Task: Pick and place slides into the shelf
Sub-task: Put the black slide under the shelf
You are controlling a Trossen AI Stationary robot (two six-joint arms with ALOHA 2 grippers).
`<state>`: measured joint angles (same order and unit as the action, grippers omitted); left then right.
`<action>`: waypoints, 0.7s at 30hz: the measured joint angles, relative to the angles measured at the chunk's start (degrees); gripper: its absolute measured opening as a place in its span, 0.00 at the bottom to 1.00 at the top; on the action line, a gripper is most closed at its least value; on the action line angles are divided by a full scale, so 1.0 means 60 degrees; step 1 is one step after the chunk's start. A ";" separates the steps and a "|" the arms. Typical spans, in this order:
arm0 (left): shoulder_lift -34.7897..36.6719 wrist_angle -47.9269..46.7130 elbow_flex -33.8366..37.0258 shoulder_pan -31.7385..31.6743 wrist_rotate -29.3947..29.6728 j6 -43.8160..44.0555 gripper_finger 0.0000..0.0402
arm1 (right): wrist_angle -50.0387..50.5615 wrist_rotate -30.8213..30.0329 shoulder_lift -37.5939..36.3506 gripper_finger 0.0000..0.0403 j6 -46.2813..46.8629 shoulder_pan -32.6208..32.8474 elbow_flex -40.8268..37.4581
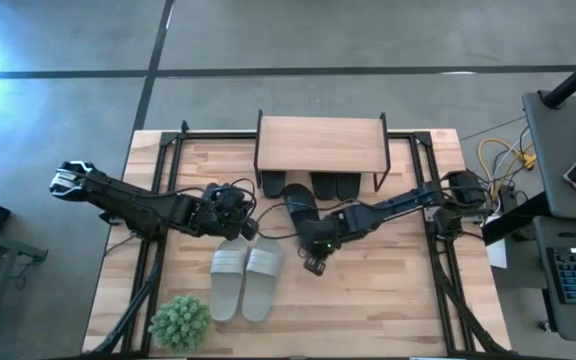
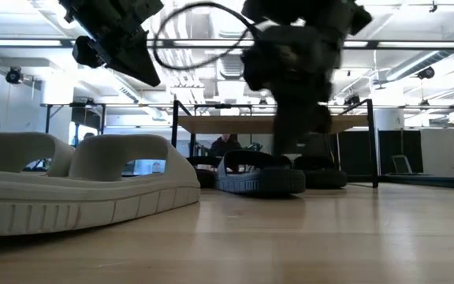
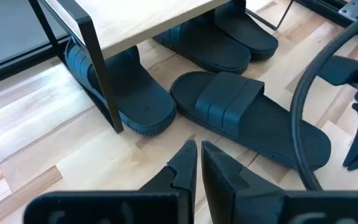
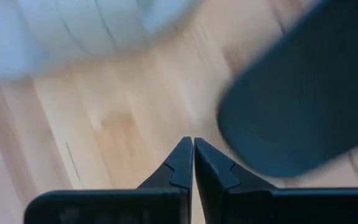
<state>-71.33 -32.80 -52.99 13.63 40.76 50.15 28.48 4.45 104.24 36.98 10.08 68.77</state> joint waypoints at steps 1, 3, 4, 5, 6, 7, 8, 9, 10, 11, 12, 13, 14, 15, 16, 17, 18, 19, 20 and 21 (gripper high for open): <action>0.0000 0.0020 0.0000 0.0000 0.0006 -0.0004 0.02 | 0.0069 0.0054 -0.0018 0.02 0.0027 0.0027 -0.0131; 0.0000 0.0020 0.0007 0.0000 0.0006 -0.0004 0.02 | -0.0021 0.0162 -0.0017 0.02 0.0243 0.0037 -0.0415; 0.0000 0.0029 0.0007 0.0000 0.0016 -0.0004 0.02 | -0.0029 0.0255 -0.0010 0.02 0.0349 0.0041 -0.0545; 0.0000 0.0038 0.0010 0.0000 0.0013 -0.0004 0.02 | -0.0160 0.0251 0.0001 0.02 0.0423 0.0030 -0.0658; 0.0000 0.0028 0.0018 0.0000 0.0013 -0.0004 0.02 | -0.0405 0.0187 0.0026 0.02 0.0490 0.0023 -0.0747; 0.0000 0.0021 0.0018 0.0000 0.0011 -0.0004 0.02 | -0.0467 -0.0016 0.0036 0.02 0.0573 0.0020 -0.0821; 0.0000 0.0030 0.0018 0.0000 0.0010 -0.0004 0.02 | -0.0401 -0.0289 0.0037 0.02 0.0631 0.0015 -0.0924; 0.0000 0.0030 0.0022 0.0000 0.0013 -0.0003 0.02 | -0.0341 -0.0551 0.0037 0.02 0.0689 0.0013 -0.0997; 0.0000 0.0030 0.0022 0.0000 0.0013 -0.0004 0.02 | -0.0406 -0.0765 0.0044 0.02 0.0727 0.0005 -0.1045; 0.0000 0.0030 0.0022 0.0000 0.0010 -0.0004 0.02 | -0.0539 -0.0931 0.0044 0.02 0.0723 -0.0019 -0.1104; 0.0000 0.0027 0.0022 0.0000 0.0010 -0.0003 0.02 | -0.0670 -0.0960 0.0044 0.02 0.0651 -0.0074 -0.1158; 0.0000 0.0032 0.0022 0.0000 0.0013 -0.0004 0.02 | -0.0796 -0.0956 0.0046 0.02 0.0579 -0.0136 -0.1192; 0.0000 0.0030 0.0022 0.0000 0.0010 -0.0004 0.02 | -0.0903 -0.0963 0.0086 0.02 0.0526 -0.0211 -0.1198; 0.0000 0.0030 0.0025 0.0000 0.0010 -0.0003 0.02 | -0.1020 -0.0966 0.0116 0.02 0.0503 -0.0306 -0.1198; 0.0000 0.0030 0.0025 0.0001 0.0011 -0.0003 0.02 | -0.1096 -0.0978 0.0137 0.02 0.0481 -0.0400 -0.1198; 0.0000 0.0030 0.0025 0.0000 0.0013 0.0000 0.02 | -0.1130 -0.1007 0.0155 0.02 0.0405 -0.0488 -0.1175; 0.0000 0.0029 0.0025 0.0001 0.0011 0.0000 0.02 | -0.1158 -0.1028 0.0190 0.02 0.0310 -0.0587 -0.1110; 0.0000 0.0030 0.0025 0.0001 0.0011 0.0000 0.02 | -0.1216 -0.1053 0.0217 0.02 0.0239 -0.0683 -0.1033; 0.0000 0.0030 0.0025 0.0002 0.0010 0.0000 0.02 | -0.1231 -0.1107 0.0241 0.02 0.0170 -0.0775 -0.0985; 0.0000 0.0030 0.0025 0.0004 0.0010 0.0000 0.02 | -0.1192 -0.1186 0.0268 0.02 0.0078 -0.0865 -0.0946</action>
<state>-71.33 -32.62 -52.84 13.65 40.82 50.15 21.33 -2.67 105.85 37.45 4.89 63.10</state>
